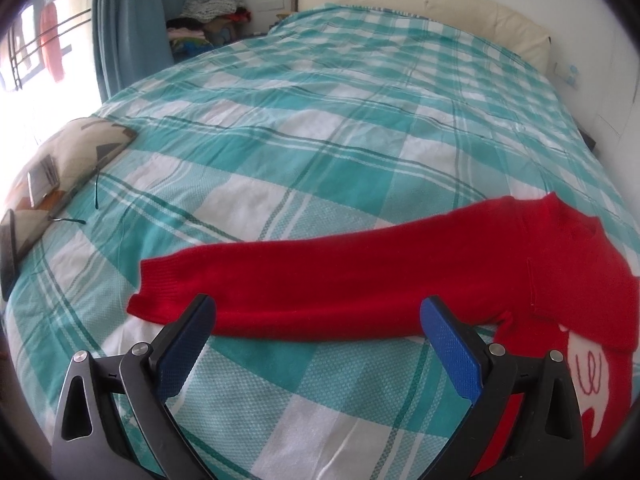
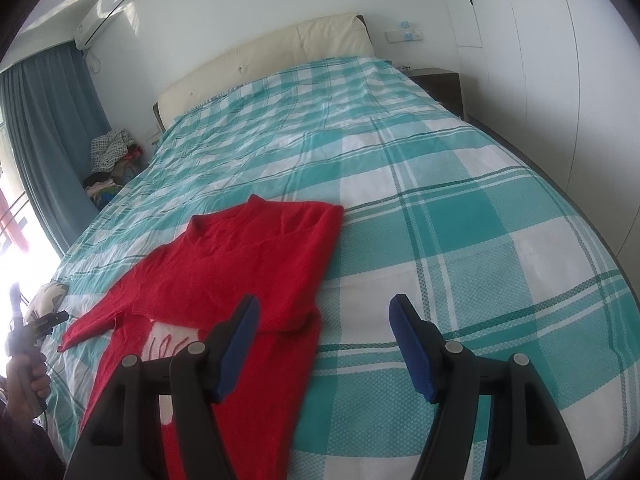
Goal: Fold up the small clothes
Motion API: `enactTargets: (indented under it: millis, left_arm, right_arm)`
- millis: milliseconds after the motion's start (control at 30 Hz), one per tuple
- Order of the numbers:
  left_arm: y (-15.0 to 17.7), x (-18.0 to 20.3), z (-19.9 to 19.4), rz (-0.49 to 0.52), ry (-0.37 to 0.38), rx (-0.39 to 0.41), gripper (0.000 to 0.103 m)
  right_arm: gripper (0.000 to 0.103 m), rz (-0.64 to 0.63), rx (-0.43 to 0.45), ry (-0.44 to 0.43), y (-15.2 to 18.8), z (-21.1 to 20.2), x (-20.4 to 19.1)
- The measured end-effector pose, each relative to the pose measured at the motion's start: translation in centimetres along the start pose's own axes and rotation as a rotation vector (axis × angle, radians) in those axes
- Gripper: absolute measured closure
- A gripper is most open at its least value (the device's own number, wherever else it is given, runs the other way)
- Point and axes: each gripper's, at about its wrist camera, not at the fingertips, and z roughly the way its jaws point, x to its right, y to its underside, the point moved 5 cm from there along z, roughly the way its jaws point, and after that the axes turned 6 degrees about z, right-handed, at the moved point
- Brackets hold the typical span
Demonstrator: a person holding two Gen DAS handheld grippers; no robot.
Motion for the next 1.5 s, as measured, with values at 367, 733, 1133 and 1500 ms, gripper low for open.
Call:
enactTargets:
  millis: [367, 733, 1133, 1500]
  left_arm:
    - [-0.4, -0.9, -0.2, -0.037, 0.036, 0.004, 0.001]
    - [0.0, -15.4, 0.8, -0.413, 0.019, -0.045, 0.001]
    - [3.3, -18.6, 5.5, -0.624, 0.177, -0.197, 0.037]
    - [3.9, -17.9, 7.6, -0.585, 0.171, -0.284, 0.099]
  right_arm:
    - [0.036, 0.063, -0.002, 0.0, -0.2, 0.0, 1.1]
    - [0.036, 0.045, 0.013, 0.0, -0.5, -0.6, 0.9]
    - [0.036, 0.073, 0.022, -0.031, -0.9, -1.6, 0.9]
    - [0.036, 0.079, 0.018, -0.012, -0.6, -1.5, 1.3]
